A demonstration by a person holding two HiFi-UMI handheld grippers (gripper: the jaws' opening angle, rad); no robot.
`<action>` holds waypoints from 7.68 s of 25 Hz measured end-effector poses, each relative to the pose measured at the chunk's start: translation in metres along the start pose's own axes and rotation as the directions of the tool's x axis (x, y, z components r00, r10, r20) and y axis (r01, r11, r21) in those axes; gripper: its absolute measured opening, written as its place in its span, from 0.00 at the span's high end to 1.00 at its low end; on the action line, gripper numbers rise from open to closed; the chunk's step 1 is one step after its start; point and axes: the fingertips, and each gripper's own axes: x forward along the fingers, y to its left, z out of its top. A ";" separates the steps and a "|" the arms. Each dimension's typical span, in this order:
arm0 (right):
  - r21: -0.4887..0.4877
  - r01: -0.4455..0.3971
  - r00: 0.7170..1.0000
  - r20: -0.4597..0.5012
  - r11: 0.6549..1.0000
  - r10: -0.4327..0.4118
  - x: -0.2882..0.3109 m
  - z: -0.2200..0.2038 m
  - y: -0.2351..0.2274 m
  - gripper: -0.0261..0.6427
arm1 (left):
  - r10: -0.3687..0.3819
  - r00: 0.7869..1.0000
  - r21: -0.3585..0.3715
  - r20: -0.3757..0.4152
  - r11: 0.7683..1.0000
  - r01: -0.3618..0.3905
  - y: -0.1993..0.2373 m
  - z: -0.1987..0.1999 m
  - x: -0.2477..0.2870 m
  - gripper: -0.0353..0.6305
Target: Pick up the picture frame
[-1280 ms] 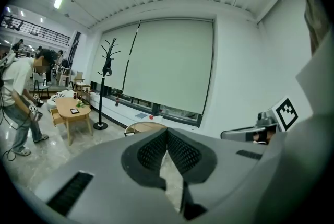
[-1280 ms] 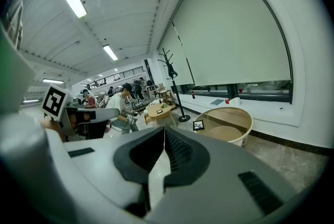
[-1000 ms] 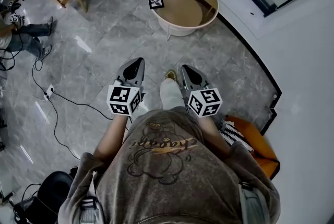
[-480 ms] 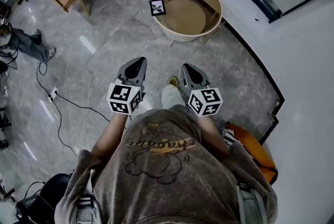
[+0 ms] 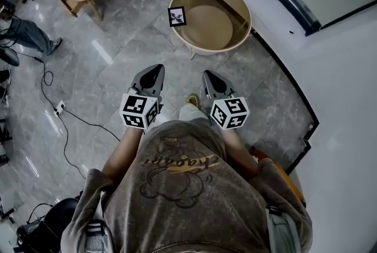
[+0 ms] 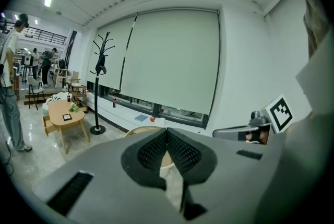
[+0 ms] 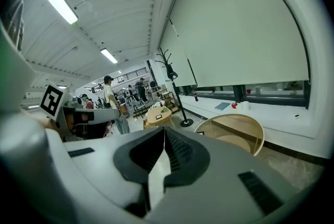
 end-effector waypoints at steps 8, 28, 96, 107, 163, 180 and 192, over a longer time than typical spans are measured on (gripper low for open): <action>-0.012 -0.022 1.000 -0.016 1.000 0.022 0.025 0.023 -0.038 0.93 | 0.025 1.000 -0.011 0.013 1.000 -0.025 0.007 0.020 0.047 0.92; -0.027 -0.066 0.995 -0.082 0.997 0.063 0.085 0.045 -0.094 0.93 | 0.101 0.994 -0.066 0.042 0.993 -0.098 0.044 0.044 0.117 0.92; -0.014 0.022 0.992 -0.121 1.000 -0.023 0.380 0.188 -0.230 0.93 | -0.019 0.996 -0.127 -0.085 0.992 0.009 0.236 0.129 0.400 0.92; -0.013 -0.031 0.981 -0.194 0.999 0.028 0.418 0.154 -0.246 0.93 | 0.052 0.988 -0.189 -0.142 0.979 -0.079 0.266 0.084 0.418 0.92; 0.040 -0.062 0.934 -0.350 0.997 0.072 0.515 -0.065 -0.292 0.93 | 0.065 0.902 -0.347 -0.426 0.909 -0.229 0.346 -0.200 0.506 0.60; 0.043 -0.066 0.921 -0.382 0.997 0.077 0.505 -0.079 -0.294 0.93 | -0.010 0.819 -0.424 -0.574 0.859 -0.286 0.354 -0.301 0.534 0.64; 0.058 -0.055 0.918 -0.390 0.997 0.073 0.503 -0.085 -0.295 0.93 | -0.092 0.842 -0.552 -0.532 0.791 -0.262 0.353 -0.310 0.539 0.64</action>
